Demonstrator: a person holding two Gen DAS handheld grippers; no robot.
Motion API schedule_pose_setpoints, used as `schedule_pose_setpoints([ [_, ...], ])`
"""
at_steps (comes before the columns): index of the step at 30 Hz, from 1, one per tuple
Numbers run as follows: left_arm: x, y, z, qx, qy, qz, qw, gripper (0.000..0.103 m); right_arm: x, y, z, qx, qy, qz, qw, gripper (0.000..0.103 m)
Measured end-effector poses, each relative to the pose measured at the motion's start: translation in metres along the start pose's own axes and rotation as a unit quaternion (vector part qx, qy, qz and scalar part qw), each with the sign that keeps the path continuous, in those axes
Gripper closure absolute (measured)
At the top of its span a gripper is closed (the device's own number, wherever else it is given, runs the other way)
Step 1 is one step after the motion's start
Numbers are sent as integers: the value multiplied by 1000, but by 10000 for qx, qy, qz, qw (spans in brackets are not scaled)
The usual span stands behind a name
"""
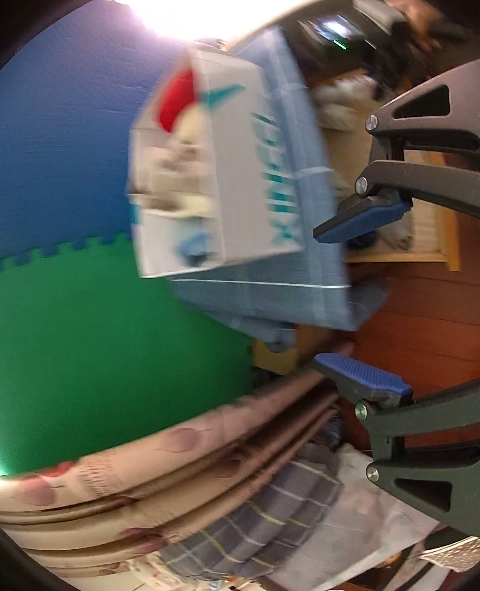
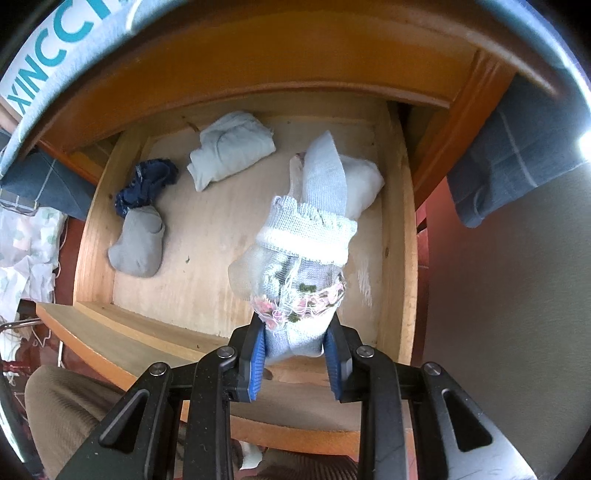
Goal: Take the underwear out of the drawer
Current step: 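Move the left gripper back to the drawer while the right gripper lifts the floral sock into the box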
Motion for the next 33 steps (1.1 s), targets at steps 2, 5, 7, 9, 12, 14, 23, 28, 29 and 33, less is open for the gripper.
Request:
schedule_pose_setpoints([
  [2, -5, -11, -24, 271, 55, -29, 9996, 39, -2, 4, 2, -58, -49, 9, 10000, 77],
  [5, -17, -25, -57, 584, 237, -106, 9980, 39, -4, 14, 4, -153, -112, 81, 9998, 77],
  [7, -24, -32, -72, 720, 378, -140, 9966, 39, -4, 24, 6, -232, -48, 73, 9997, 77],
  [9, -30, -38, -86, 837, 538, -136, 9949, 39, -3, 36, 10, -277, -40, 165, 9995, 77],
  [12, -36, -44, -104, 962, 728, -135, 9926, 39, 2, 60, 16, -403, 123, 232, 9988, 77],
  [14, -41, -47, -117, 1040, 822, -179, 9910, 39, 5, 79, 20, -506, 273, 264, 9980, 77],
  [23, -42, -58, -140, 1217, 994, -91, 9875, 39, 3, 170, 40, -992, 436, 572, 9925, 77],
  [28, -39, -58, -142, 1199, 1076, -78, 9869, 39, 12, 205, 44, -1284, 481, 734, 9878, 78],
  [29, -40, -58, -143, 1196, 1073, -64, 9870, 39, 14, 212, 46, -1338, 443, 785, 9869, 78],
  [33, -43, -56, -142, 1143, 1023, -68, 9881, 39, 31, 237, 70, -1722, 642, 783, 9798, 78],
])
Point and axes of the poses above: each gripper's, at about its wrist camera, not at the fingertips, and y roughly against the way its jaws point, x to its left, z to its top, the point moved 4 cm from there along -y, roughly the way its jaws point, and after that the axes turned 13 degrees about -x, right-handed, at the moved point
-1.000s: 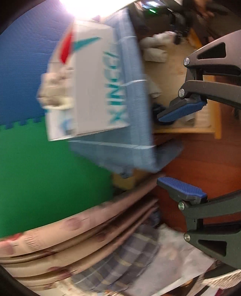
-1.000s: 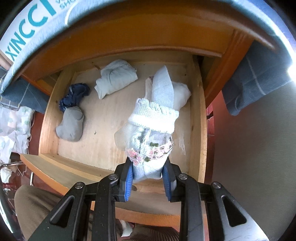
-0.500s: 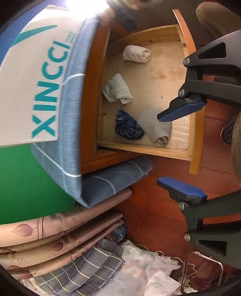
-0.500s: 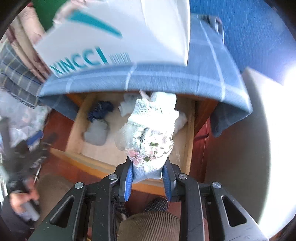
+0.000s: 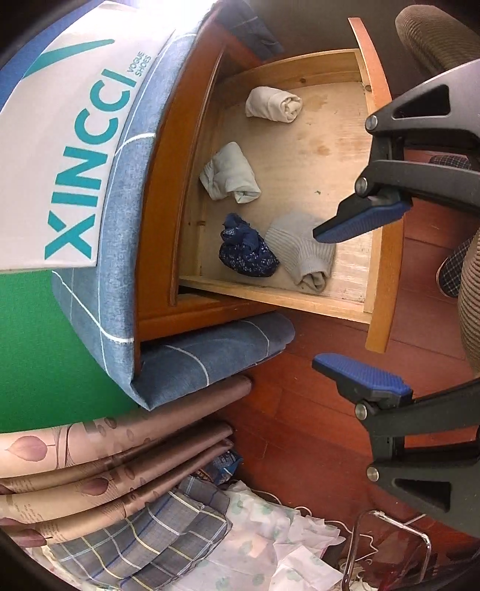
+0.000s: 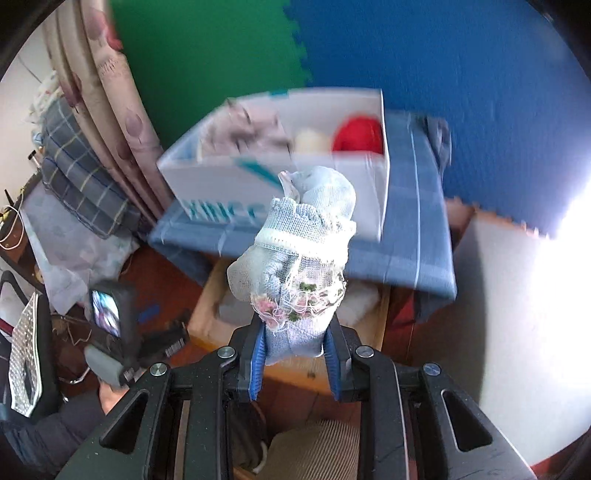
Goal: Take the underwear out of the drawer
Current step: 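Move the left gripper back to the drawer while the right gripper lifts the floral sock into the box, then open the right gripper to release the floral sock in the box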
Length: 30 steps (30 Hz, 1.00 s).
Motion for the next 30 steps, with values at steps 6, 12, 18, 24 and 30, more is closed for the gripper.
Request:
schedule_pose_setpoints([
  [6, 1, -2, -2, 50, 36, -19, 10000, 39, 4, -14, 69, -382, 265, -214, 9987, 78],
  [12, 10, -6, -5, 157, 305, 2, 9994, 39, 6, -68, 116, -227, 370, -507, 9978, 77],
  [18, 9, -7, -7, 188, 293, -6, 9994, 39, 8, -125, 127, 77, 452, -772, 9960, 77],
  [24, 3, -9, -7, 261, 186, -63, 9995, 39, 16, -164, 120, 371, 481, -906, 9940, 77],
  [30, 3, -10, -8, 284, 215, -150, 9993, 39, 7, -183, 109, 528, 376, -958, 9933, 73],
])
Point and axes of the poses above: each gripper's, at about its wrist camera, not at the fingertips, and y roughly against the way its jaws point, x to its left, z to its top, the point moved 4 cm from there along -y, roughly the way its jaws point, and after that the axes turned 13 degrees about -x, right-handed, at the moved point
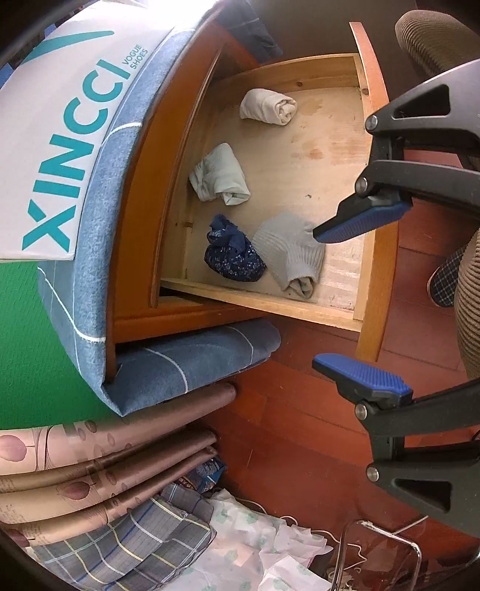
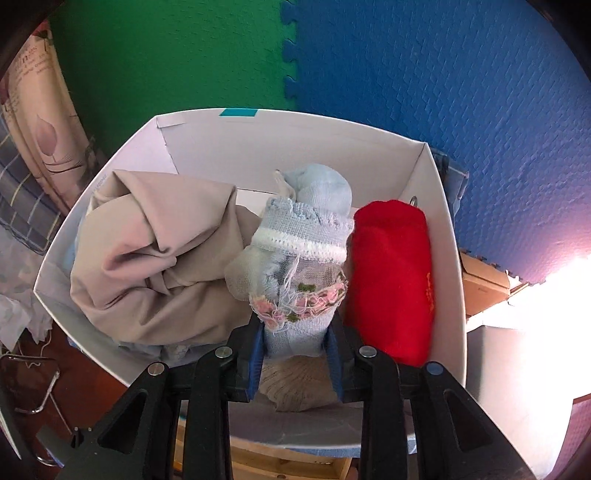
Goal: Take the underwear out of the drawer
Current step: 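Open the right gripper to release the floral sock in the box, then move the open right gripper back into the drawer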
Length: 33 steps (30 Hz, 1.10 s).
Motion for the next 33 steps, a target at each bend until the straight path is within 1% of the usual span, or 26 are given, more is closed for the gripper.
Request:
schedule_pose_setpoints([
  [3, -1, -1, 0, 33, -2, -33, 10000, 39, -1, 0, 0, 29, -8, 48, 10000, 68],
  [4, -1, -2, 0, 41, 3, -39, 10000, 39, -1, 1, 0, 7, -5, 41, 10000, 68],
  [7, -1, -2, 0, 44, 6, -47, 10000, 39, -1, 6, 2, -85, -39, 70, 9999, 63],
  [8, -1, -2, 0, 54, 8, -54, 10000, 39, -2, 8, 3, -96, -44, 57, 9999, 60],
  [9, -1, -2, 0, 63, 15, -61, 10000, 39, -2, 11, 4, -113, -59, 59, 9999, 55],
  [11, -1, -3, -1, 88, 39, -104, 9999, 39, -1, 18, 6, -174, -32, 65, 9998, 50],
  [16, 0, -3, -1, 76, 59, -96, 9999, 39, -2, 45, 11, -361, -59, 137, 9992, 49],
  [19, 2, -4, 0, 84, 84, -81, 9999, 39, -2, 65, 8, -442, 58, 192, 9988, 49],
  [23, 5, -4, 0, 90, 199, -111, 9997, 39, -1, 88, -16, -431, 287, 321, 9981, 49],
  [25, 7, -4, 0, 97, 246, -122, 9996, 39, -2, 94, -36, -366, 390, 403, 9978, 49],
  [29, 8, -5, -1, 126, 323, -168, 9993, 39, -7, 94, -76, -140, 473, 414, 9979, 49],
  [33, 10, -6, -2, 155, 401, -198, 9989, 39, -13, 79, -115, 197, 376, 517, 9978, 49],
])
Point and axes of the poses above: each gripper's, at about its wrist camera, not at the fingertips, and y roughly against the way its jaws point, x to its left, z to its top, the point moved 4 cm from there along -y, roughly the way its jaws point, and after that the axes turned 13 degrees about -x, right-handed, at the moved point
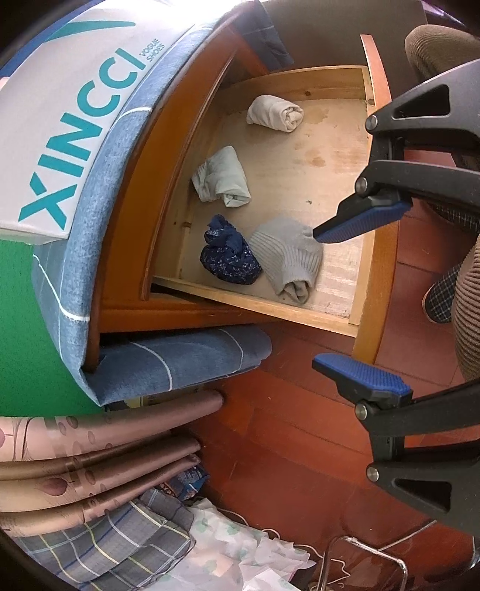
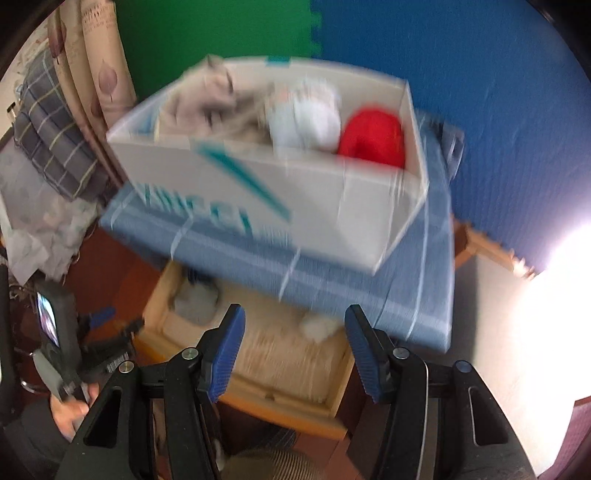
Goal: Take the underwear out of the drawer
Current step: 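Move the open right gripper back into the drawer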
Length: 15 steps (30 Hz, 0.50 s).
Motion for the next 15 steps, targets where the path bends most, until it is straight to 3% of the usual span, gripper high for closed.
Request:
schedule_pose_setpoints([
  [7, 1, 0, -1, 33, 85, -56, 9999, 39, -9, -55, -55, 607, 75, 243, 9978, 49],
  [15, 4, -3, -2, 95, 245, -139, 9996, 39, -17, -103, -76, 780, 51, 330, 9964, 49],
])
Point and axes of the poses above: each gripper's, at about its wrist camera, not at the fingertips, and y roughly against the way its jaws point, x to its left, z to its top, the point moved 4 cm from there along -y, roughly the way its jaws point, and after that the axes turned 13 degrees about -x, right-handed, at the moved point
